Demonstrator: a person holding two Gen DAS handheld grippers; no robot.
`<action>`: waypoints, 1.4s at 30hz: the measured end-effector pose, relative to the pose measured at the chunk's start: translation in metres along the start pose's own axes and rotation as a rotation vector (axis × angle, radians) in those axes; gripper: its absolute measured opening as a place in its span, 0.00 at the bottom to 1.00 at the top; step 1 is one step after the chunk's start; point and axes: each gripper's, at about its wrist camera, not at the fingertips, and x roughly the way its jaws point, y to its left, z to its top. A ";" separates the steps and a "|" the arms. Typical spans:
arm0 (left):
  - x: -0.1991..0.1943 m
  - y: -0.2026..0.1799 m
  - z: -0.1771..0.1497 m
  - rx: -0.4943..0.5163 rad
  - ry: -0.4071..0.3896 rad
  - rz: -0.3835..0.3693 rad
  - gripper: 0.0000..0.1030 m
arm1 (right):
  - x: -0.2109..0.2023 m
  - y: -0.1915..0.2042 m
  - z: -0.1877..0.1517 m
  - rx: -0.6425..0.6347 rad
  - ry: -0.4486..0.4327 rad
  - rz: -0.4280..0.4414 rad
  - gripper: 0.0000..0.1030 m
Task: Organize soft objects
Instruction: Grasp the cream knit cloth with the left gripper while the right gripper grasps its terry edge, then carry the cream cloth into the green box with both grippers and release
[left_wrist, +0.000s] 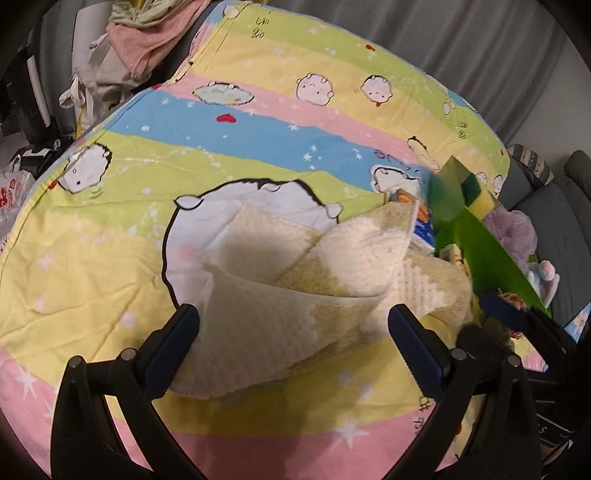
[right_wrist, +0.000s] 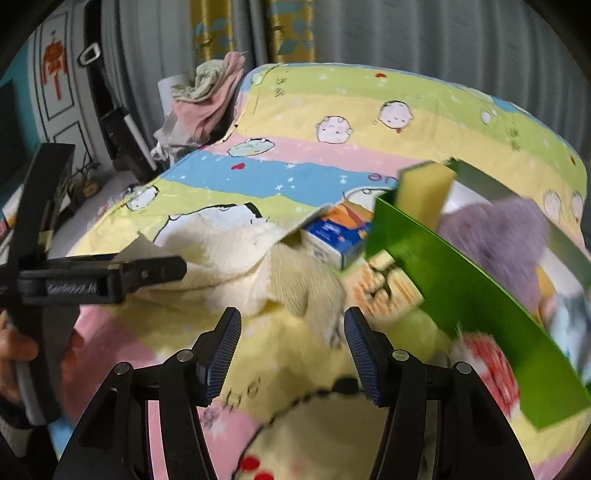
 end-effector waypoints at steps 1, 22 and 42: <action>0.002 0.001 -0.001 -0.005 0.007 0.003 0.99 | 0.006 0.002 0.003 -0.018 0.003 0.002 0.57; 0.004 0.018 0.000 -0.093 -0.001 -0.066 0.16 | 0.048 0.027 0.016 -0.150 0.060 0.063 0.15; -0.077 -0.069 -0.034 0.117 -0.084 -0.294 0.16 | -0.106 0.015 -0.023 0.021 -0.176 0.147 0.14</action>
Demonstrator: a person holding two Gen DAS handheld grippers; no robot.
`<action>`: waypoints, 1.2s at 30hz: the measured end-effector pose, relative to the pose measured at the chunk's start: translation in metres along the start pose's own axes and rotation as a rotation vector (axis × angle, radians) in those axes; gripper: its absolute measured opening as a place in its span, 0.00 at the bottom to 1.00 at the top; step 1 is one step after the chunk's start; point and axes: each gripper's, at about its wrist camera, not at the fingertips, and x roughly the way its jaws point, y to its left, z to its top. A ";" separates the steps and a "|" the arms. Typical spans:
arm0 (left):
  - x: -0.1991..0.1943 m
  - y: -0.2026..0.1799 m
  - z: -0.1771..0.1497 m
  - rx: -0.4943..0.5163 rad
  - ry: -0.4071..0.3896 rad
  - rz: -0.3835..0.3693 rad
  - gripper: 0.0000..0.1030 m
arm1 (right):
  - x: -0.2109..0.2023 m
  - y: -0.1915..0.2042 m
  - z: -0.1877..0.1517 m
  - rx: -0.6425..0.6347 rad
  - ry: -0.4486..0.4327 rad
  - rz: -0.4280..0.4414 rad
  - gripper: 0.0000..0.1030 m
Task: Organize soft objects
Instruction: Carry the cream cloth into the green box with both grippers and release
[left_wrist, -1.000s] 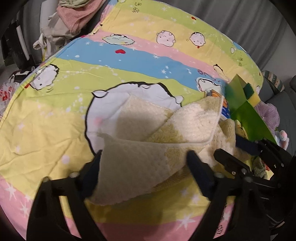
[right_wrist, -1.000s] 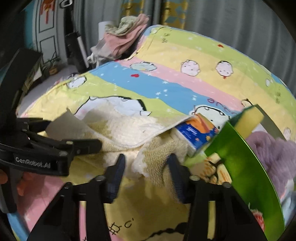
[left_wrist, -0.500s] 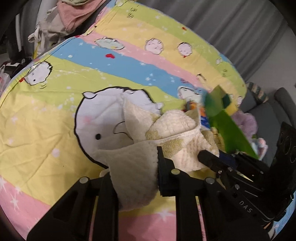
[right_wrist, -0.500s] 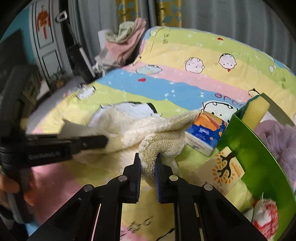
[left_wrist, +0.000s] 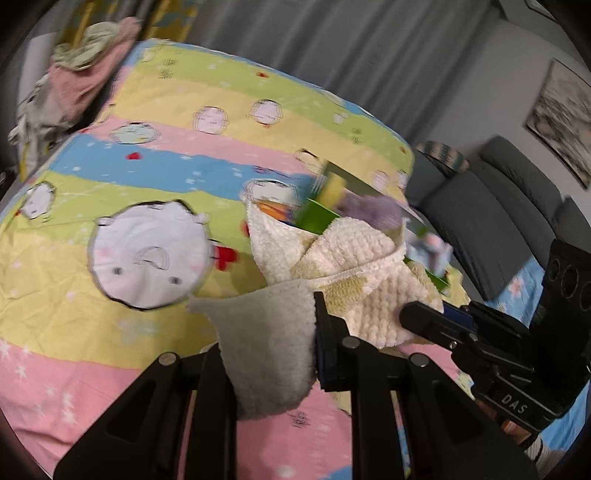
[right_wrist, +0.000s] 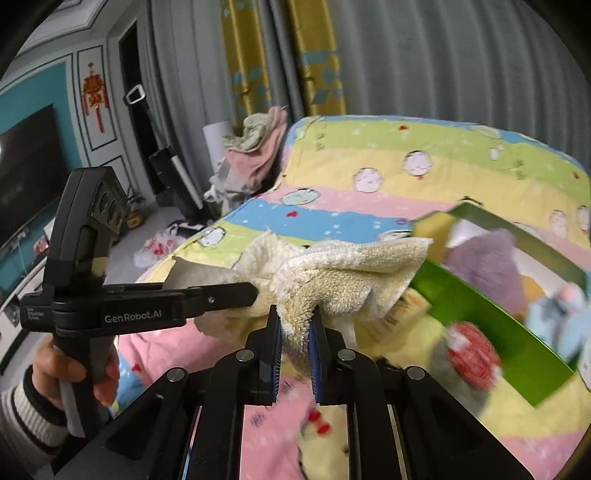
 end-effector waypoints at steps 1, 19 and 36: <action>0.000 -0.006 -0.001 0.013 0.010 -0.015 0.16 | -0.009 -0.005 -0.003 0.011 -0.008 -0.011 0.14; 0.066 -0.143 0.071 0.254 0.000 -0.059 0.19 | -0.090 -0.102 0.027 0.131 -0.238 -0.222 0.14; 0.196 -0.157 0.101 0.257 0.171 0.083 0.23 | -0.021 -0.199 0.026 0.270 -0.104 -0.277 0.14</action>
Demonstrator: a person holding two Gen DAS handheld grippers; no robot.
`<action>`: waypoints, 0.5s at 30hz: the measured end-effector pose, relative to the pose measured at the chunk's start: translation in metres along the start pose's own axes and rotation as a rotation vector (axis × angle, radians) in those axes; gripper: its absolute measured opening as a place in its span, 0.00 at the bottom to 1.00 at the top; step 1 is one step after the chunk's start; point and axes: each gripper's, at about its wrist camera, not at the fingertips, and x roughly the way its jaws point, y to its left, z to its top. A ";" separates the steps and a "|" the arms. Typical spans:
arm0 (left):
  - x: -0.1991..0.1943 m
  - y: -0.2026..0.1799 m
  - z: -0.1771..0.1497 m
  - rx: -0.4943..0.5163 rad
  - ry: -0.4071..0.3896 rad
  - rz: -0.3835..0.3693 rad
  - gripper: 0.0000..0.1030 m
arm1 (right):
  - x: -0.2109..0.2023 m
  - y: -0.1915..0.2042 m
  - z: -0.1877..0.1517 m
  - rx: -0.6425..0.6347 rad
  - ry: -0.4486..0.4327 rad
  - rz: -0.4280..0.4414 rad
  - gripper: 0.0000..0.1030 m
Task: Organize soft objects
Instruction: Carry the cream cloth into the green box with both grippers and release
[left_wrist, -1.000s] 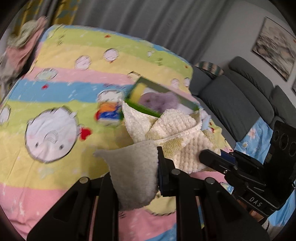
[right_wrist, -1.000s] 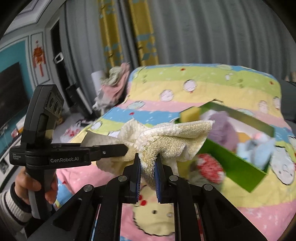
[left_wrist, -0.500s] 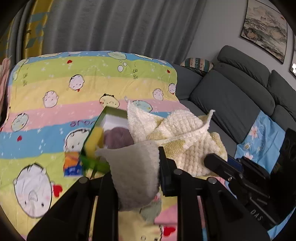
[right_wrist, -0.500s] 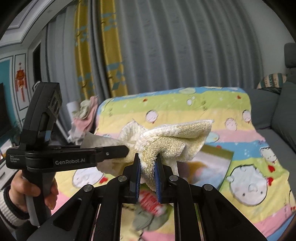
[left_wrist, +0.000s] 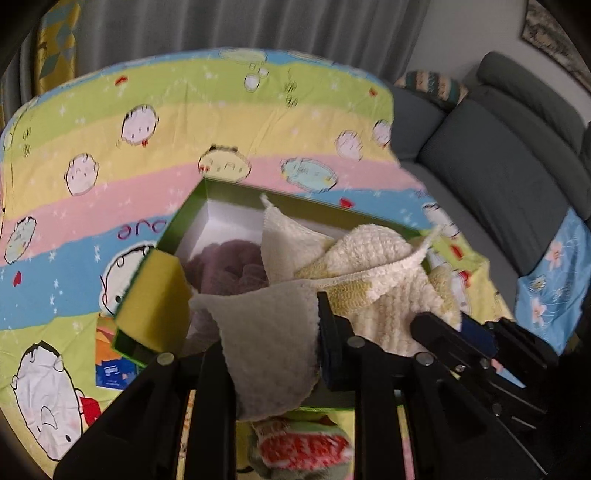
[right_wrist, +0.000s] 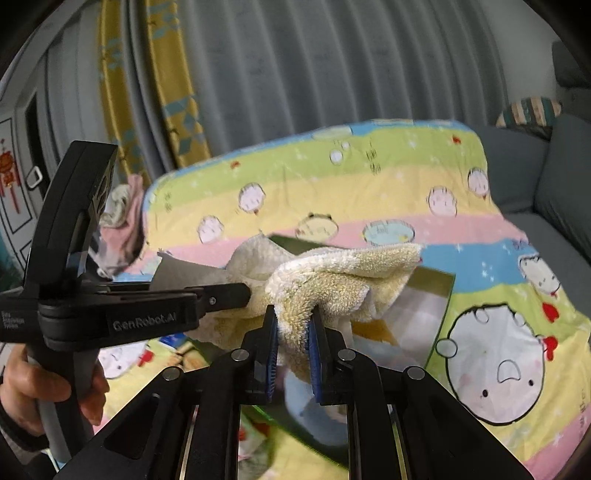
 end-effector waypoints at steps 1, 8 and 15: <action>0.008 0.001 -0.001 -0.001 0.016 0.013 0.24 | 0.006 -0.002 -0.001 0.000 0.015 -0.005 0.14; 0.042 0.012 -0.010 -0.016 0.107 0.062 0.66 | 0.037 -0.003 -0.005 -0.040 0.131 -0.051 0.14; 0.028 0.018 -0.015 -0.012 0.105 0.122 0.85 | 0.028 0.006 -0.005 -0.077 0.149 -0.069 0.32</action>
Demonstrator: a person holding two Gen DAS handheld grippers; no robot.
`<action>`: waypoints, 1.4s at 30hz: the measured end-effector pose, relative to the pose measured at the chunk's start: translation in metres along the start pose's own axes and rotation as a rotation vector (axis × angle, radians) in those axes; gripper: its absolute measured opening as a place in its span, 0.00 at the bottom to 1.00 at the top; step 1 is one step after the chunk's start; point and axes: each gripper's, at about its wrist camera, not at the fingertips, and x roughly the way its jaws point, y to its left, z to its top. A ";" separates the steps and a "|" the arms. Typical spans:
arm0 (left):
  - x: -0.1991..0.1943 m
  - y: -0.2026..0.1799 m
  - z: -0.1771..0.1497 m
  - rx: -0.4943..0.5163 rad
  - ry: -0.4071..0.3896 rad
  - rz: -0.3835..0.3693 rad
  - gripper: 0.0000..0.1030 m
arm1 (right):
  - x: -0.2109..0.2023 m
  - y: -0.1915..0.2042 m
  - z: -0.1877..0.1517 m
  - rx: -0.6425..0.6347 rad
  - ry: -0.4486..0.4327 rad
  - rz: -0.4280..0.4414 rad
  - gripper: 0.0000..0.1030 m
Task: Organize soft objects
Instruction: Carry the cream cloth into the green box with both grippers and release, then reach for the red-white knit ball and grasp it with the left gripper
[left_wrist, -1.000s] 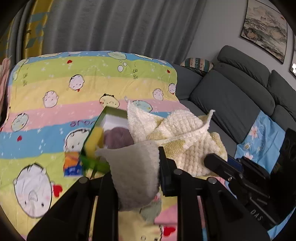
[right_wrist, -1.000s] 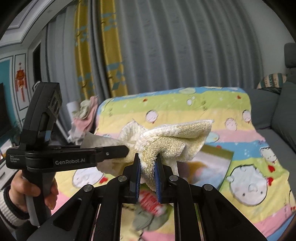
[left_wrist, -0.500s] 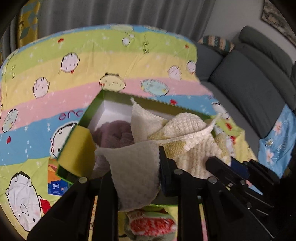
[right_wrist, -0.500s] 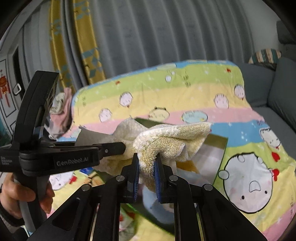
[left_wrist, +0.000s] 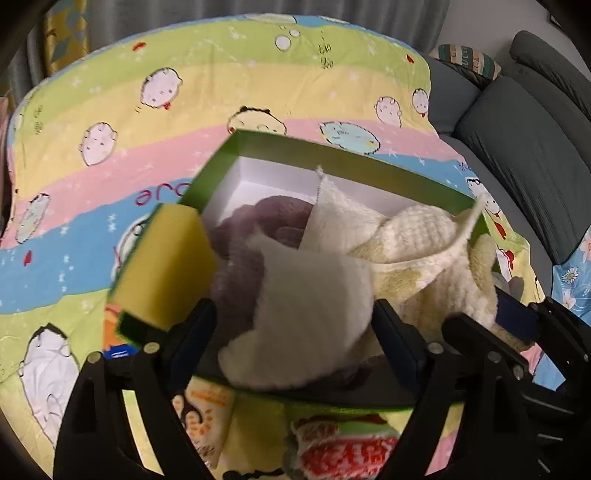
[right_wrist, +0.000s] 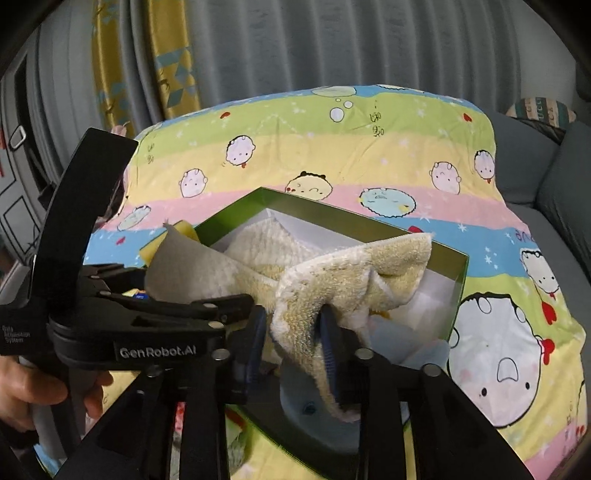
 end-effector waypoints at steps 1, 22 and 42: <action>-0.002 0.000 0.000 0.001 -0.007 0.006 0.86 | -0.004 0.001 -0.001 -0.001 -0.002 -0.005 0.35; -0.102 -0.008 -0.041 0.053 -0.202 -0.058 0.99 | -0.122 0.022 -0.038 0.033 -0.199 -0.025 0.72; -0.070 0.075 -0.139 -0.045 -0.129 -0.315 0.99 | -0.059 0.063 -0.114 0.040 0.025 0.030 0.72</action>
